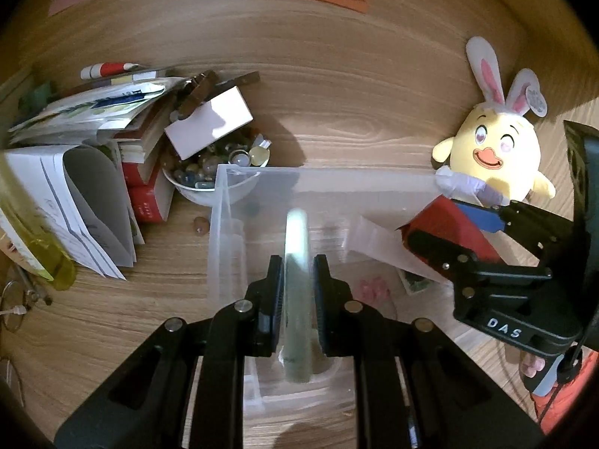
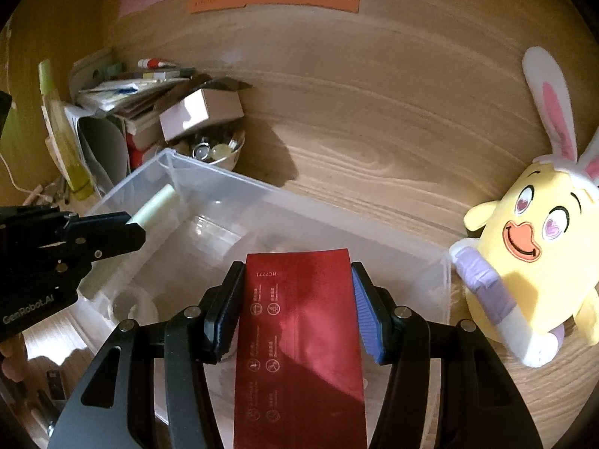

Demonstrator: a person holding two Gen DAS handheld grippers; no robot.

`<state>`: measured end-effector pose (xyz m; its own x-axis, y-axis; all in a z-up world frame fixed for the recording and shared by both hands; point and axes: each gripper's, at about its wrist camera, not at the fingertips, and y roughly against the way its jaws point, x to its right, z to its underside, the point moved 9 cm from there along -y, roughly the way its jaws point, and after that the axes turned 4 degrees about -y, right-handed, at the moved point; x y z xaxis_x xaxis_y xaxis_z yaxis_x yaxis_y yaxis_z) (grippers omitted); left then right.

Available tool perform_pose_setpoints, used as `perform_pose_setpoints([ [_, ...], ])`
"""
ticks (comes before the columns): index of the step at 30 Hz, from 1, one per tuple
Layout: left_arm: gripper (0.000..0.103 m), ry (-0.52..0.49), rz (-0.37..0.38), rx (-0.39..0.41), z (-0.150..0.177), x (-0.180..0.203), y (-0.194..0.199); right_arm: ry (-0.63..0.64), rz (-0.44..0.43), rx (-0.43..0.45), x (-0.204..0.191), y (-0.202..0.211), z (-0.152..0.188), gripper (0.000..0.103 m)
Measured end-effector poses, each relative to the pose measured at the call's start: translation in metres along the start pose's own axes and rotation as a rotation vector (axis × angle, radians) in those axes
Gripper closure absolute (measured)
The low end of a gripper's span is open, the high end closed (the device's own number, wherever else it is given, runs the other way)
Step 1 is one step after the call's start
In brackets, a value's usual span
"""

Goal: Organize objects
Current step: 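Carry both items to the bin and open the left tool to drop the green tube, then lower the red packet into the bin and open the right tool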

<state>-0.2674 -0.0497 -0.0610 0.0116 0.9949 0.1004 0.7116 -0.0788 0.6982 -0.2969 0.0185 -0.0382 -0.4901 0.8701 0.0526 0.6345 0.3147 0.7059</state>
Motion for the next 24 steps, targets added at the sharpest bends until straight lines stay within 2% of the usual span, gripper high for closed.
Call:
perform_pose_setpoints([
  [9,0.088,-0.015,0.000,0.017,-0.001,0.002,0.010,0.017,-0.017,-0.048,-0.006,-0.006,0.006,0.051],
  [19,0.087,-0.008,0.016,0.042,-0.006,0.005,0.032,0.042,-0.009,-0.022,-0.013,0.007,0.001,0.047],
  [24,0.068,-0.014,-0.003,0.081,-0.006,0.003,0.054,0.038,-0.006,0.006,-0.011,0.024,-0.002,0.042],
])
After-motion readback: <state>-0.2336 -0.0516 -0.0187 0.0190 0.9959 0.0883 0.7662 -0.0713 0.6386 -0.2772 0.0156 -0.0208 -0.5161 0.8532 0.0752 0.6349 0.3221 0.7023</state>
